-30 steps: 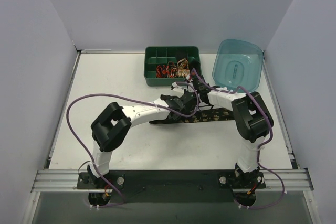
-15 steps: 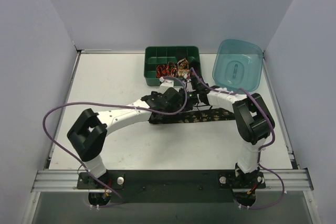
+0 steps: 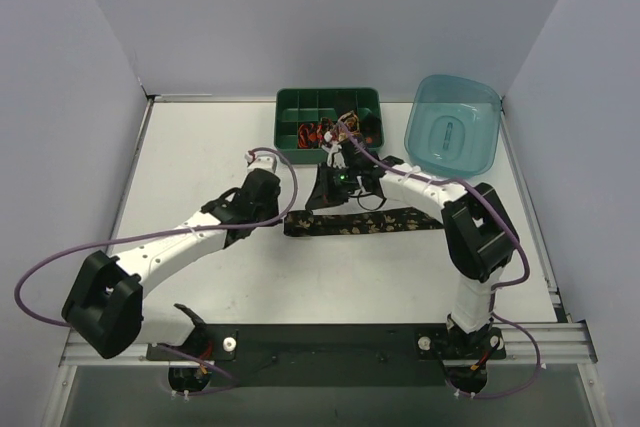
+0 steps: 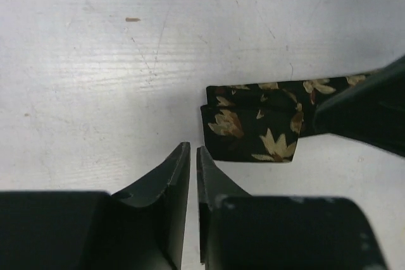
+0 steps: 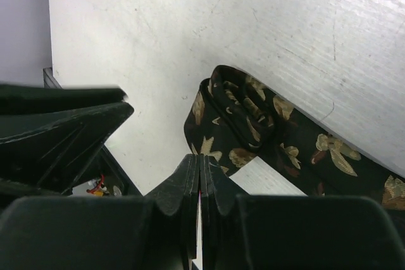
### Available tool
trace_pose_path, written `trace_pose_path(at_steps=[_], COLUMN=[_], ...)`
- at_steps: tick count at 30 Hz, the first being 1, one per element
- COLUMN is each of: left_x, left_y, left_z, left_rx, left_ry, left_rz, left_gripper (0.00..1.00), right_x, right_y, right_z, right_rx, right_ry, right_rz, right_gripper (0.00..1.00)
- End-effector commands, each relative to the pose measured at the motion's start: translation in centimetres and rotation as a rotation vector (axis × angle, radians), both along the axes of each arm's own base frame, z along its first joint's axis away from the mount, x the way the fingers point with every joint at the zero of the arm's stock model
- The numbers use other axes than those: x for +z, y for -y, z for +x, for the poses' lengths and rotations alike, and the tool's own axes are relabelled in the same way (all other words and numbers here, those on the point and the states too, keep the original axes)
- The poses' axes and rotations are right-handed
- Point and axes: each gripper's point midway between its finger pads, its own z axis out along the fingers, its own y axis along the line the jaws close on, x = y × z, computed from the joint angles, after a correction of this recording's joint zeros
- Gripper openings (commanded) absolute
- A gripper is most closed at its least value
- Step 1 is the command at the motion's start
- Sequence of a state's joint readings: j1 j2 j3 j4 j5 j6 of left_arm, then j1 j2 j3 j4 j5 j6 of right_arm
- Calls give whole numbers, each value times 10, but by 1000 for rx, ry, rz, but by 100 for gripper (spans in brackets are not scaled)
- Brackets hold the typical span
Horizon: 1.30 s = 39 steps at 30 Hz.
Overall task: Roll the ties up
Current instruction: Roll the tie at the center of the board.
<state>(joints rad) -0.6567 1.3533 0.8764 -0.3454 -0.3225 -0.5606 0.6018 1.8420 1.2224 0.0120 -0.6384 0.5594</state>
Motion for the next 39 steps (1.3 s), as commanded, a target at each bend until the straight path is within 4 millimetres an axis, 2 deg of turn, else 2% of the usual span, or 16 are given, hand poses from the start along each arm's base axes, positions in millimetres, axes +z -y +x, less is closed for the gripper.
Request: trace_pose_path(at_steps=[1,2,8,14,24,31,32,39], left_x=[19,20,10,9,9,3,9,8], left_y=[16,15,19,30,52,54,58,59], left_z=[-4,-5,-15,-19,-25,-30,-27,-29], left_rx=[-84,-86,-135,-193,-326,-351,-364,-377], left_ry=[79,87,66,64,50,33,58,62], left_rz=[-122,-133,-181,-232,-304,-306,-324,-327], left_gripper=[7,0,0,0,0,0,0,0], right_x=[24,32,19,-4,-33,-53,-57,-70], right_y=[-8,-11,-21,-23,-16,-9,-8,-2], right_z=[16,19,4,-1,7,8,8,6], right_rx=[10,16,83,109,90,78,80,74], right_ry=[55,70,38,-10,-35,-61,-66,-86], right_rz=[13,23,-20,-54,-130,-173,-179,-214], right_gripper=[0,0,0,0,0,0,0,0])
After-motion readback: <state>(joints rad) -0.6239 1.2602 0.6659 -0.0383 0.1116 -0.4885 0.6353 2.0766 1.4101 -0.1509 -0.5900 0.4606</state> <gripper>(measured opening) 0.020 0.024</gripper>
